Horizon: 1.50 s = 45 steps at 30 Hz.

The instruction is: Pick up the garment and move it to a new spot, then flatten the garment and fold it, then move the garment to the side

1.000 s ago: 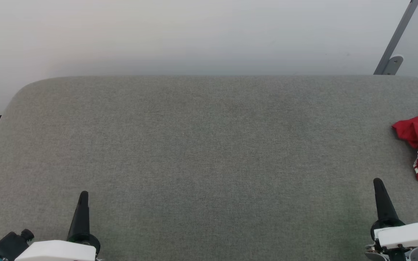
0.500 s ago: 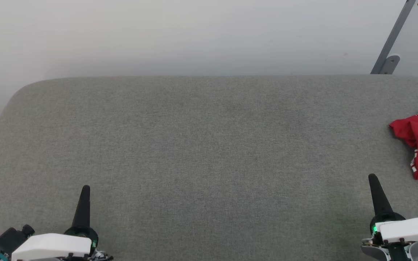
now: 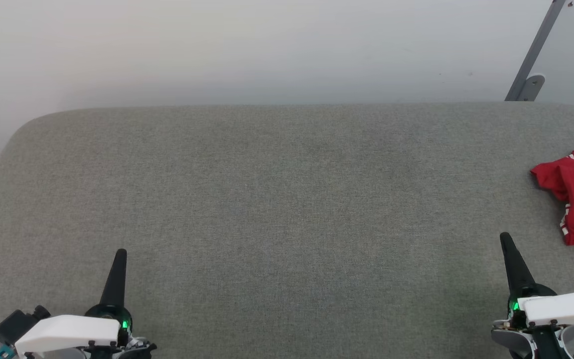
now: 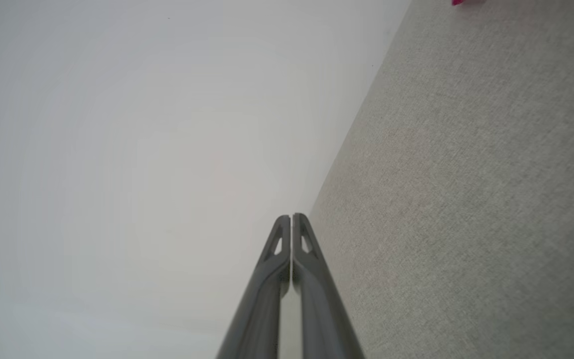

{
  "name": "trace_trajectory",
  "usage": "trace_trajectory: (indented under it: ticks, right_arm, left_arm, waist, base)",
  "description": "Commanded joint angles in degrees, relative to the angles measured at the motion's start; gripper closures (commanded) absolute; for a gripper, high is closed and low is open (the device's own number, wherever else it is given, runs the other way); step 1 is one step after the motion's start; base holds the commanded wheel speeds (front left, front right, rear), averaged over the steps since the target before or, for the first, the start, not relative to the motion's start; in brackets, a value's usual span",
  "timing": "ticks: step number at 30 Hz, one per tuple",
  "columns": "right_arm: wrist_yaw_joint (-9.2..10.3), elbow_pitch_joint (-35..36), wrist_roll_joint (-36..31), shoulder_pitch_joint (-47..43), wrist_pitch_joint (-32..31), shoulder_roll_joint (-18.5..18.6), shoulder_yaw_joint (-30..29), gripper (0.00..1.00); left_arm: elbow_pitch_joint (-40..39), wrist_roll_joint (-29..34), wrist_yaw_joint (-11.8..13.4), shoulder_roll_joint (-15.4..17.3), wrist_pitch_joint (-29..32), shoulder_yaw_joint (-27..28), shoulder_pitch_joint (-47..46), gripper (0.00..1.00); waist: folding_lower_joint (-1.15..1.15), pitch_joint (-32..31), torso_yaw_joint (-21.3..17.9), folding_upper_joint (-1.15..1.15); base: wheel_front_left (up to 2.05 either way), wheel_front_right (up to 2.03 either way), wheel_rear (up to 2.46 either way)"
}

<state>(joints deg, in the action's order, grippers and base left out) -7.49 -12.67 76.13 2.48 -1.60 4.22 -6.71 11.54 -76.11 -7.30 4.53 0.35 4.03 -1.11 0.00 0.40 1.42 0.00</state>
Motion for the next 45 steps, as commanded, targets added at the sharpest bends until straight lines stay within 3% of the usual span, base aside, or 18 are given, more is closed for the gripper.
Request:
trace_trajectory:
  ticks: [1, 45]
  right_arm:
    - [-0.01, 0.24, 1.37, 1.12, -0.59, -0.04, 0.06, 1.00]
    - [0.00, -1.47, 16.32, 4.01, -5.15, -1.44, 0.14, 1.00]
  left_arm:
    - [-0.11, -1.80, -0.23, 0.13, 0.37, 0.28, -1.57, 1.00]
    - [2.56, -17.49, -0.32, -0.71, 5.32, 1.30, -5.38, 1.00]
  waist:
    - [0.00, -0.01, -0.06, 0.00]
    - [0.00, -0.22, -1.42, 0.00]
  base:
    - [0.00, 0.00, 0.00]
    - [0.00, 0.00, 0.00]
